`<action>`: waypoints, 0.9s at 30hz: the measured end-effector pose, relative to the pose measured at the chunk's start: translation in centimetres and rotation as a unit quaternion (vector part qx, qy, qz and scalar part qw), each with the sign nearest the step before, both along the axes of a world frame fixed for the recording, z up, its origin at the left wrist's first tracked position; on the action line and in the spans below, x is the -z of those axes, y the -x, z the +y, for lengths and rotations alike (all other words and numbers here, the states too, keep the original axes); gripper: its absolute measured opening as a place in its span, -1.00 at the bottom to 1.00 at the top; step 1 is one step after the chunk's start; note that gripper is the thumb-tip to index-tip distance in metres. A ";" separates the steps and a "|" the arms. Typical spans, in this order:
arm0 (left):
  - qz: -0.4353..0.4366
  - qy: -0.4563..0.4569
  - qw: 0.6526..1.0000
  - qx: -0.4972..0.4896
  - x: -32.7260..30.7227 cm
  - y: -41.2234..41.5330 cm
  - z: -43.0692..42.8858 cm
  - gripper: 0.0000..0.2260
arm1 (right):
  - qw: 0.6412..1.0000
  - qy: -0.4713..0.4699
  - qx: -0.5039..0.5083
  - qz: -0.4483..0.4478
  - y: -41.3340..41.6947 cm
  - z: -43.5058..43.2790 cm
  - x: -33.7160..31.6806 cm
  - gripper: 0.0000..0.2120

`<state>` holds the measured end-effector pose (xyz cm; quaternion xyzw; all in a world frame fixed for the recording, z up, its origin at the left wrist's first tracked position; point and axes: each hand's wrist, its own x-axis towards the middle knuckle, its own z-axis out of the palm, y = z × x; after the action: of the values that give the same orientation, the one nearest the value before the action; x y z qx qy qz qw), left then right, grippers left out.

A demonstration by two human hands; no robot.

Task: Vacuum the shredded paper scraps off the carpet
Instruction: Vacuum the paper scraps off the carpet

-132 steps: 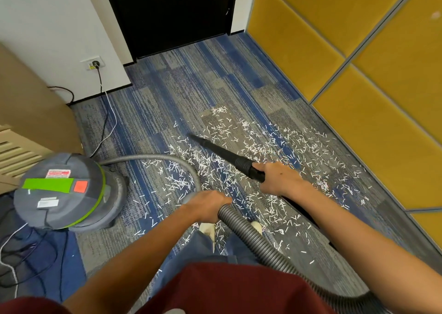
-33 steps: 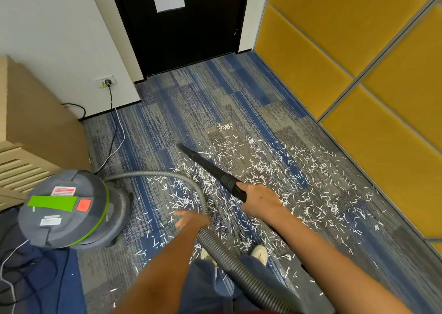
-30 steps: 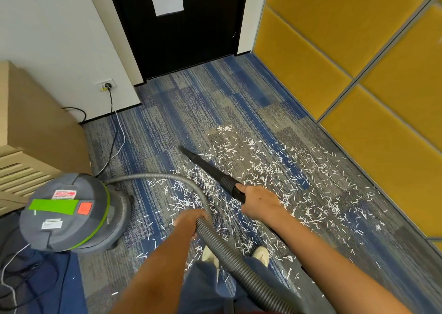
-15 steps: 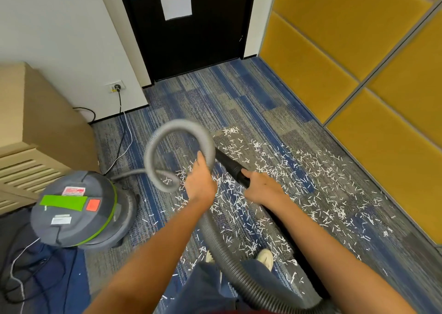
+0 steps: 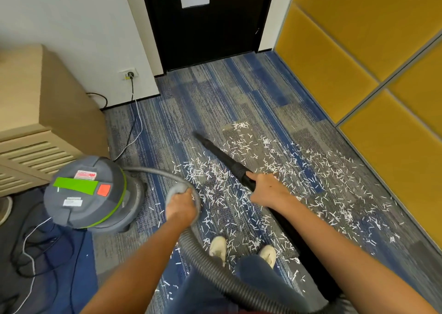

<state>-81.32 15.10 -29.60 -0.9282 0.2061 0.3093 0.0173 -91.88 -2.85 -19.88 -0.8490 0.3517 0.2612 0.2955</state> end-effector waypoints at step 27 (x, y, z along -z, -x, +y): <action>0.063 0.110 0.991 0.043 -3.5 15.8 -3.4 -0.24 | 0.989 0.104 0.073 0.070 16.9 1.0 -1.5 -0.48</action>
<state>-97.16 11.73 -26.13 -0.8935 0.2792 0.3415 -0.0845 -108.76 -1.87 -18.43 -0.8269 0.4576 0.2595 0.1990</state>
